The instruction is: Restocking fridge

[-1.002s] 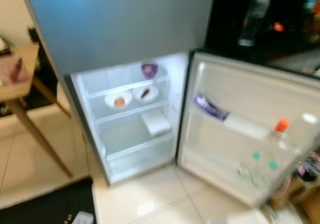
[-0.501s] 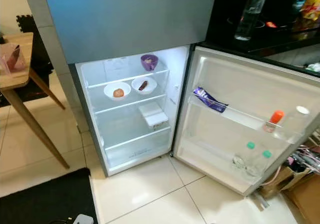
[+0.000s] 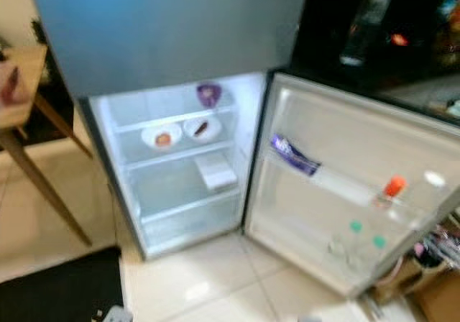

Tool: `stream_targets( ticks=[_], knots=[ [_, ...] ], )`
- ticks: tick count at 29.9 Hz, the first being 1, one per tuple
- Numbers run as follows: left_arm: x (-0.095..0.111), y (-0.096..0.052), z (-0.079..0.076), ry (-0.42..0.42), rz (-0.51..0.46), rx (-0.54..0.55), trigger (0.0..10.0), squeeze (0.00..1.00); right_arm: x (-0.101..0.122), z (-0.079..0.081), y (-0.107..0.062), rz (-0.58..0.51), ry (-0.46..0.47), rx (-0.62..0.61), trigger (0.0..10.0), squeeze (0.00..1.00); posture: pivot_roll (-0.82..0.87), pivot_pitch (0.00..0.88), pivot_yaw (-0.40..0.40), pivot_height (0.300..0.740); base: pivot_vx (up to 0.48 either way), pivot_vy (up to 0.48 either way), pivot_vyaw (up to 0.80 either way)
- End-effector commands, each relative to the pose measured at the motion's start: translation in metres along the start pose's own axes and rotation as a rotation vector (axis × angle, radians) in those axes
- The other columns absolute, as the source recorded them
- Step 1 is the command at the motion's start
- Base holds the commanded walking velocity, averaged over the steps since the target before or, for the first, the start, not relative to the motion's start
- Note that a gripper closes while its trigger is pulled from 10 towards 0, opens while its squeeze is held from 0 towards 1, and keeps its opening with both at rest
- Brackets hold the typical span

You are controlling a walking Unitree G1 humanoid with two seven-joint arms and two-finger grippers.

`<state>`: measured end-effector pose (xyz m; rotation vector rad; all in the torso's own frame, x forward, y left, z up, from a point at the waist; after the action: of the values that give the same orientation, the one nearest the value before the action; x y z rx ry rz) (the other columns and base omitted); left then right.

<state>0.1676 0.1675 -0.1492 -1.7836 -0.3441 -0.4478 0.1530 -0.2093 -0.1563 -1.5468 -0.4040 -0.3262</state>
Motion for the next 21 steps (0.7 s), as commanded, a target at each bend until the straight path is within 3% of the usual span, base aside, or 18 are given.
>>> stream_targets(
  ticks=[1,7,21],
  knots=[
    [-0.0143,-0.001,-0.0023,-0.01,0.043,-0.006,10.0,0.0,-0.0055,-0.0071,-0.0019,0.012,0.01,-0.018,10.0,0.0,-0.05,0.015,-0.004,0.74,0.0,-0.364,-0.7],
    [-0.0141,-0.001,-0.0025,-0.011,0.043,-0.008,10.0,0.0,-0.0044,-0.0067,-0.0016,0.01,0.005,-0.016,10.0,0.0,-0.05,0.017,-0.004,0.74,0.0,-0.363,-0.69],
    [-0.0142,-0.001,-0.0026,-0.004,0.045,-0.01,10.0,0.0,0.0016,-0.0038,-0.0017,-0.031,0.024,0.015,10.0,0.0,-0.05,0.009,-0.001,0.74,0.0,-0.36,0.0]
  ],
)
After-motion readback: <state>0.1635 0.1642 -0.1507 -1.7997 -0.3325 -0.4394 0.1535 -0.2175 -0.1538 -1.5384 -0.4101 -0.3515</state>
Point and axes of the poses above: a point about 5 cm out from each wrist's last joint towards the gripper, its own y axis pointing out of the wrist towards the gripper, its own x axis along the axis of the wrist's last joint, z = x × y, the point moved 6 cm from there along y, pointing out of the wrist towards the gripper, and after that the axes turned 10 degrees about -y, right-handed, at the moved point
